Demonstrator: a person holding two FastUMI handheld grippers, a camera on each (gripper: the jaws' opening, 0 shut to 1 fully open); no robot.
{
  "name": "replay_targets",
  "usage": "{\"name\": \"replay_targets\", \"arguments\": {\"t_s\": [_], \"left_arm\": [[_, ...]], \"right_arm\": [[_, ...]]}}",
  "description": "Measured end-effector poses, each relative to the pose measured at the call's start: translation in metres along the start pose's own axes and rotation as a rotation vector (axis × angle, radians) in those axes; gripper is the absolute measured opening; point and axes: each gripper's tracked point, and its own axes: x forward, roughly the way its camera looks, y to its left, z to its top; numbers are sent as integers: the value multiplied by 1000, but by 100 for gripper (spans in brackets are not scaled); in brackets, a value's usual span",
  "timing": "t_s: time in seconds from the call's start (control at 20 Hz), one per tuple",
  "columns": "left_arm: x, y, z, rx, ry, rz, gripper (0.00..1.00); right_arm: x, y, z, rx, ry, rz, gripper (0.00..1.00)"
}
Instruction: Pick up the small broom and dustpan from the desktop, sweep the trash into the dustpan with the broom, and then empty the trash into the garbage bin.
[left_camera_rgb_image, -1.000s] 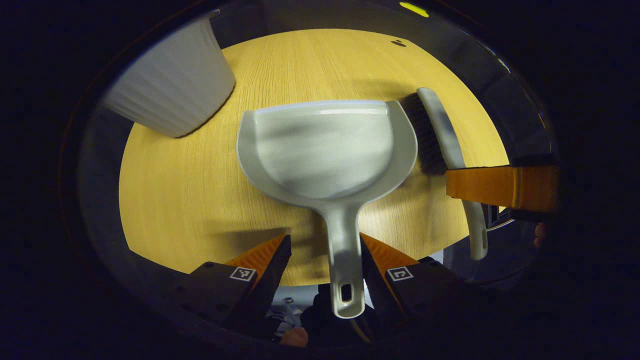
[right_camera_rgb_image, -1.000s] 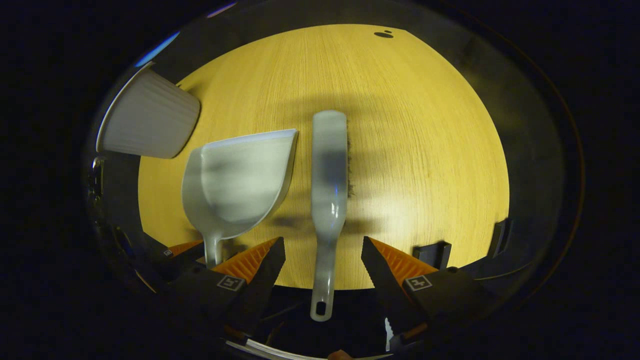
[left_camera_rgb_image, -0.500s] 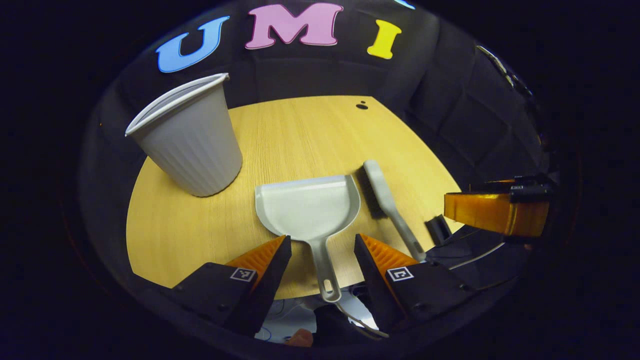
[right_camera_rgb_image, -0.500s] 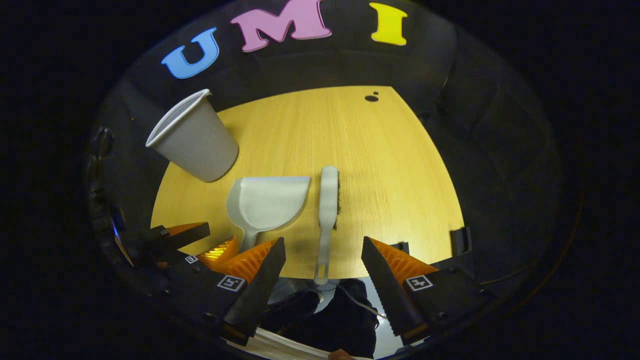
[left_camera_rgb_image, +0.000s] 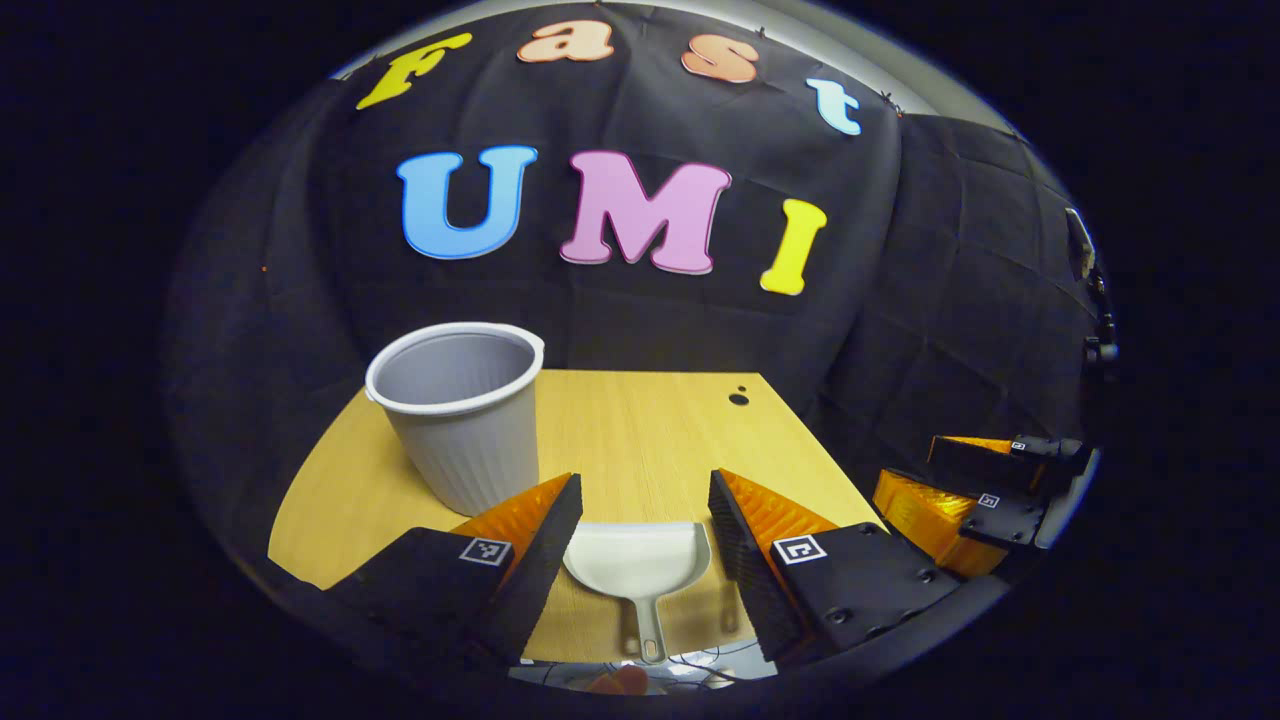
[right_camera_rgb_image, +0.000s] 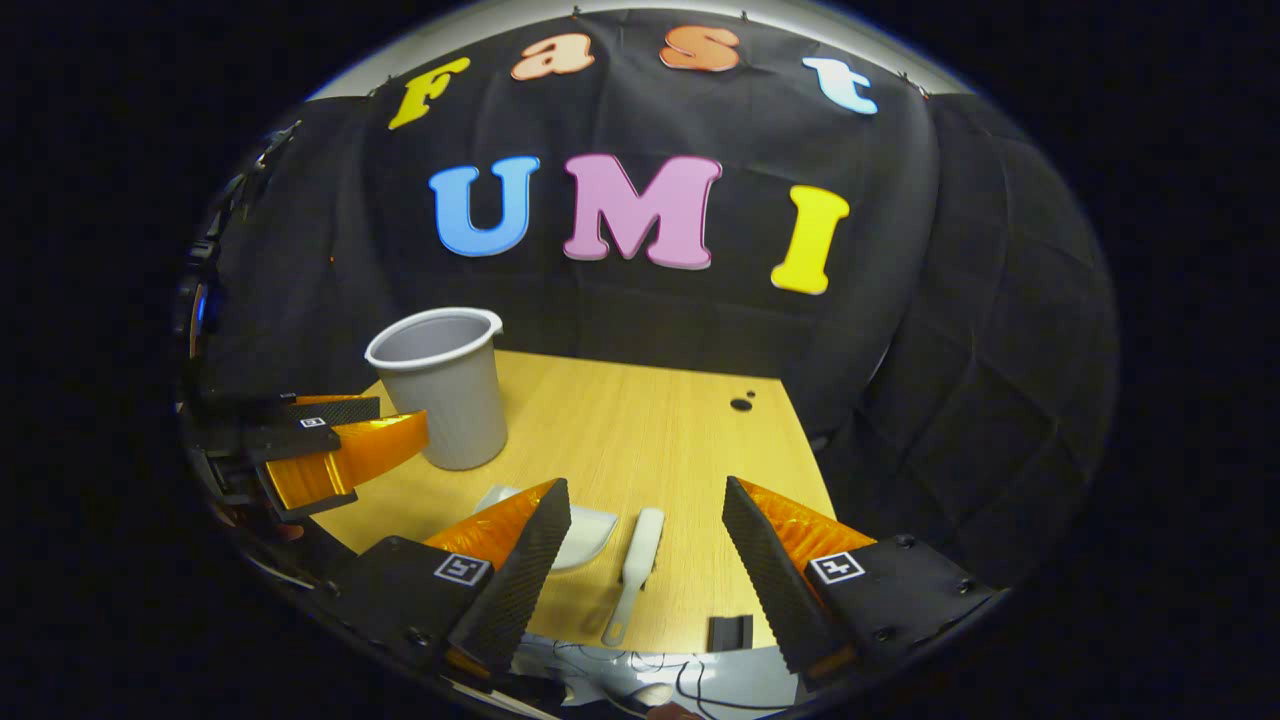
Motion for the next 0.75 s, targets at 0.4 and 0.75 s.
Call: {"name": "replay_targets", "arguments": {"t_s": [0.4,0.75], "left_arm": [[-59,12,44,-39,-379,106,77],[-92,19,69,41,-563,162,76]], "right_arm": [[-50,-14,69,-20,-321,64,99],[-72,-7,99,-12,-432,156,99]]}}
